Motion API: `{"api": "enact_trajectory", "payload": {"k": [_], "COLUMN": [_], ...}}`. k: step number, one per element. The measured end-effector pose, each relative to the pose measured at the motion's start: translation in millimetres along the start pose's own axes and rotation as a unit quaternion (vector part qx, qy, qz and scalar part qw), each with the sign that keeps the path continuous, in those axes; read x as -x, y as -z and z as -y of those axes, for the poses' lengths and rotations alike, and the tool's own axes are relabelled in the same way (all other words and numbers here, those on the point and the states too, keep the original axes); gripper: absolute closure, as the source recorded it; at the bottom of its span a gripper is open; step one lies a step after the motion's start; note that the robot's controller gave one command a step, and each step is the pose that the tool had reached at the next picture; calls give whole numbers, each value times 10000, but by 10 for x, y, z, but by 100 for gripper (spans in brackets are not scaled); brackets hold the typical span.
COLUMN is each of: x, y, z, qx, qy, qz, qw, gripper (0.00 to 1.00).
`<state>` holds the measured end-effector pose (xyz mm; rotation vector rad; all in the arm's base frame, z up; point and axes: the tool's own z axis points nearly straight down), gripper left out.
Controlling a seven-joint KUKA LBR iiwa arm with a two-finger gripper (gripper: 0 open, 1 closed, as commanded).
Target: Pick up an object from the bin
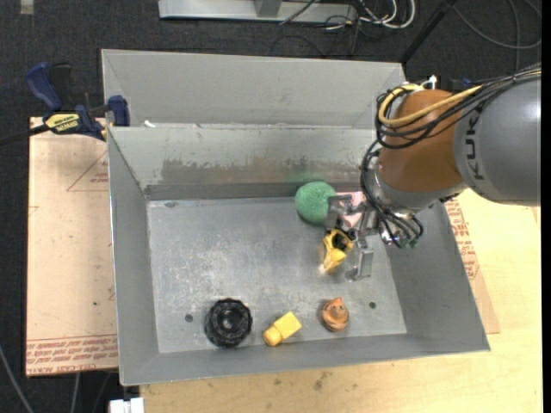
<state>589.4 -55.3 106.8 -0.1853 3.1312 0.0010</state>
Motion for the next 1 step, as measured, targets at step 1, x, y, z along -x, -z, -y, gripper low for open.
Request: {"api": "enact_trajectory", "payload": {"k": [1], "x": [152], "y": [-97], "z": [-165], "qx": [4], "qy": [1011], "qz": [-1], "qw": [9949], "gripper": [100]}}
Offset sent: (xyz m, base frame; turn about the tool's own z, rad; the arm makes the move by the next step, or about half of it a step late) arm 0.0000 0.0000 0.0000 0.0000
